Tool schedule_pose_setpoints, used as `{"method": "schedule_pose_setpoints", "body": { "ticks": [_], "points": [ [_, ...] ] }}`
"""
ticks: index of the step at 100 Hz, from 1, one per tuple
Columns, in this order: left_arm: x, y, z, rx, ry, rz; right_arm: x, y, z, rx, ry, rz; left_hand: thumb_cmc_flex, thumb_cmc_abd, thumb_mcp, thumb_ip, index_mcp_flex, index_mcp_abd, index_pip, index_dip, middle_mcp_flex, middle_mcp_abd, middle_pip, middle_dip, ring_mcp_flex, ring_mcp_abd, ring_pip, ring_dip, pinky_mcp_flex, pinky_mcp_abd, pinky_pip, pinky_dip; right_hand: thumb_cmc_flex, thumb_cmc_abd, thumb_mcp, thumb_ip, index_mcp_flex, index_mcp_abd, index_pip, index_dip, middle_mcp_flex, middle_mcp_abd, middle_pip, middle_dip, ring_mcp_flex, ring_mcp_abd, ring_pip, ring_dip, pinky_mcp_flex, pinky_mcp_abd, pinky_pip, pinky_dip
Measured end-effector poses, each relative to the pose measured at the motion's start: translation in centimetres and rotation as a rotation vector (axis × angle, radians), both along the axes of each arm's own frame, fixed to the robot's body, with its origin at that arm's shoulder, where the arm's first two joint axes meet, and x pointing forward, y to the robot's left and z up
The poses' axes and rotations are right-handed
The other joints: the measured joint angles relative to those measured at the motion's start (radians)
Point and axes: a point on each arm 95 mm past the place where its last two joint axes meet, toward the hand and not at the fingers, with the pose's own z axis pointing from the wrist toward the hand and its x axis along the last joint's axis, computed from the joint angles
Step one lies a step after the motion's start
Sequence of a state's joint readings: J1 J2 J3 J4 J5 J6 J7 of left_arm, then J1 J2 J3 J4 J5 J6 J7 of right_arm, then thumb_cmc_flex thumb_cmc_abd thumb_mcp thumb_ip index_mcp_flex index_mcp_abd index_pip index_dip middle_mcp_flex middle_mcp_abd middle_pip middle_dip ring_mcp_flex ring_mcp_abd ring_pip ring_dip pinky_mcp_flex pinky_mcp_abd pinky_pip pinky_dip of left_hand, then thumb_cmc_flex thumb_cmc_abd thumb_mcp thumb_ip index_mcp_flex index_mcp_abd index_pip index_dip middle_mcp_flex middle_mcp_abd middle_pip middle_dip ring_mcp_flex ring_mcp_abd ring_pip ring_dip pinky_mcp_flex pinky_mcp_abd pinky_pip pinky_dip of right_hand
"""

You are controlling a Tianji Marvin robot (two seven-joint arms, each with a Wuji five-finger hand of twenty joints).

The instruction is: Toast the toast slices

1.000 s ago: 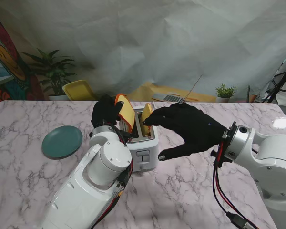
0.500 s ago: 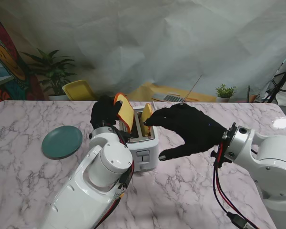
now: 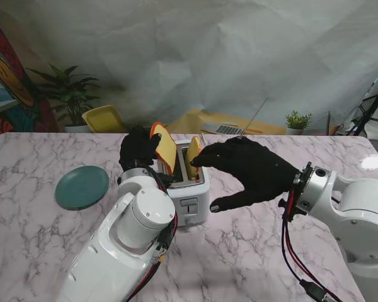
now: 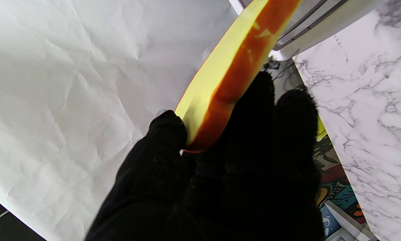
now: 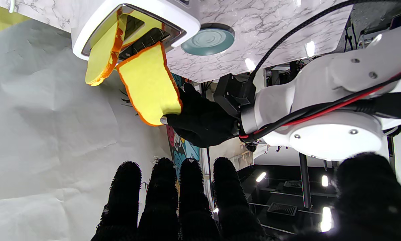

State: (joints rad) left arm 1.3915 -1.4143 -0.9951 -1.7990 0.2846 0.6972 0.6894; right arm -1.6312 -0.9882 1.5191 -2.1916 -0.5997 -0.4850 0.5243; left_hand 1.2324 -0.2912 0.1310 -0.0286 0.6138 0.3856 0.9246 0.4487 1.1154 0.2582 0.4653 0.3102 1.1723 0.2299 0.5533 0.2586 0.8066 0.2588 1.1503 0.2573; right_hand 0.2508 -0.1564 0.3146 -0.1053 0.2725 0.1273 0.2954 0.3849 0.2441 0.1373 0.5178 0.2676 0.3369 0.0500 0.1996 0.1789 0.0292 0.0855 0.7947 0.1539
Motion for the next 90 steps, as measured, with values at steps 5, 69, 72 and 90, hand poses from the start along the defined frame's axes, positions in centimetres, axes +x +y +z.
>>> {"method": "schedule_pose_setpoints", "body": {
  "ticks": [5,69,72,90],
  "points": [
    [-0.03,0.00,-0.06,-0.006,0.003,0.002,0.00,0.00,0.00,0.000,0.000,0.000,0.000,0.000,0.000,0.000,0.000,0.000,0.000,0.000,0.000,0.000,0.000,0.000,0.000,0.000,0.000,-0.001,0.001,0.000,0.000,-0.008,0.000,0.000,0.000,0.000,0.000,0.000,0.000,0.000,0.000,0.000,0.000,0.000,0.000,0.000,0.000,0.000,0.000,0.000,0.000,0.000],
    [-0.59,-0.46,0.20,-0.054,-0.039,0.013,0.00,0.15,-0.18,-0.009,0.006,0.003,0.000,0.000,0.000,0.000,-0.001,0.001,0.000,0.001,0.000,0.001,-0.002,0.000,0.000,0.000,-0.012,-0.024,0.005,0.000,0.000,-0.035,0.000,0.000,0.000,0.000,0.000,0.000,0.000,0.000,0.000,0.000,0.000,0.000,0.000,0.000,0.000,0.000,0.000,0.000,0.000,0.000],
    [-0.59,-0.48,0.21,-0.057,-0.040,0.013,0.00,0.14,-0.18,-0.009,0.006,0.003,0.000,0.000,0.000,0.000,-0.001,0.001,0.000,0.001,0.000,0.001,-0.002,0.000,0.000,0.000,-0.012,-0.024,0.005,0.000,0.000,-0.035,0.000,0.000,0.000,0.000,0.000,0.000,0.000,0.000,0.000,0.000,0.000,0.000,0.000,0.000,0.000,0.000,0.000,0.000,0.000,0.000],
    [-0.59,-0.55,0.24,-0.058,-0.037,0.014,0.02,0.11,-0.21,-0.010,0.006,0.002,0.000,0.000,0.000,0.000,-0.001,0.001,0.000,0.001,0.000,0.001,-0.003,0.000,0.001,0.000,-0.019,-0.025,0.006,0.000,-0.005,-0.046,0.000,0.000,0.000,0.000,0.000,0.000,0.000,0.000,0.000,0.000,0.000,0.000,0.000,0.000,0.000,0.000,0.000,0.000,0.000,0.000]
  ]
}}
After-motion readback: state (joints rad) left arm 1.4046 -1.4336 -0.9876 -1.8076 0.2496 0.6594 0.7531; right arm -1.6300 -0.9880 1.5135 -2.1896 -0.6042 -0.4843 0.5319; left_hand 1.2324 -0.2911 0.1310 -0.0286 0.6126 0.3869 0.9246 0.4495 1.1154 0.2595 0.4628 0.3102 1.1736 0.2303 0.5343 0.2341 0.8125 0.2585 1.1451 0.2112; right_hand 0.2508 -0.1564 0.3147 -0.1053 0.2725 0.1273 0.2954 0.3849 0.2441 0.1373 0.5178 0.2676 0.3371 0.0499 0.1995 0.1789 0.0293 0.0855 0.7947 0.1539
